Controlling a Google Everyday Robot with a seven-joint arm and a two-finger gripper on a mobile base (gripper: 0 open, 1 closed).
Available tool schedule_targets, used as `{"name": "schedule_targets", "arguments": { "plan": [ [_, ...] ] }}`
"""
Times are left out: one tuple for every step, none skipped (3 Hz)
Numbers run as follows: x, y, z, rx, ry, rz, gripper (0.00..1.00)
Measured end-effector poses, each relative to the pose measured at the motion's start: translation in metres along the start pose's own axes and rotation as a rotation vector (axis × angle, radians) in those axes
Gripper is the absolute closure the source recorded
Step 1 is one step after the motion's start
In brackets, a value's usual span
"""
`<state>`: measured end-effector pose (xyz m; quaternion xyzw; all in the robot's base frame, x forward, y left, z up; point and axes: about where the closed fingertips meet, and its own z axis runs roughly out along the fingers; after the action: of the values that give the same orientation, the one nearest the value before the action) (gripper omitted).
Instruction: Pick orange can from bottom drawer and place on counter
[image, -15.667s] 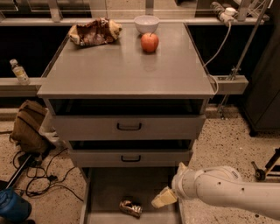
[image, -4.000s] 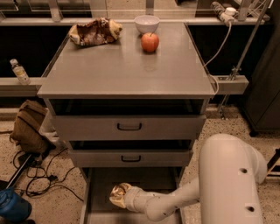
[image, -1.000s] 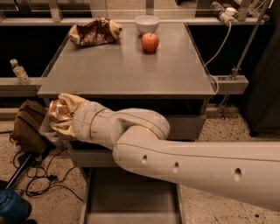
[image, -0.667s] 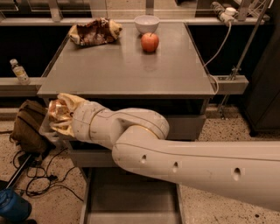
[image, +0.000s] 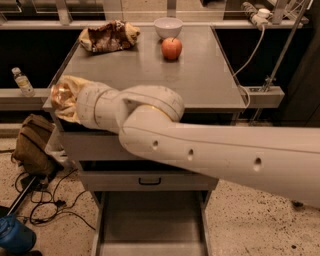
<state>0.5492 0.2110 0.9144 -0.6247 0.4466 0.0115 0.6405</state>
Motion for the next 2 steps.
{"name": "schedule_targets", "arguments": {
  "plan": [
    [0.021,-0.036,0.023,0.006,0.054,-0.025,1.00],
    [0.064,-0.061,0.024,0.036,0.102,0.055,1.00]
  ]
}}
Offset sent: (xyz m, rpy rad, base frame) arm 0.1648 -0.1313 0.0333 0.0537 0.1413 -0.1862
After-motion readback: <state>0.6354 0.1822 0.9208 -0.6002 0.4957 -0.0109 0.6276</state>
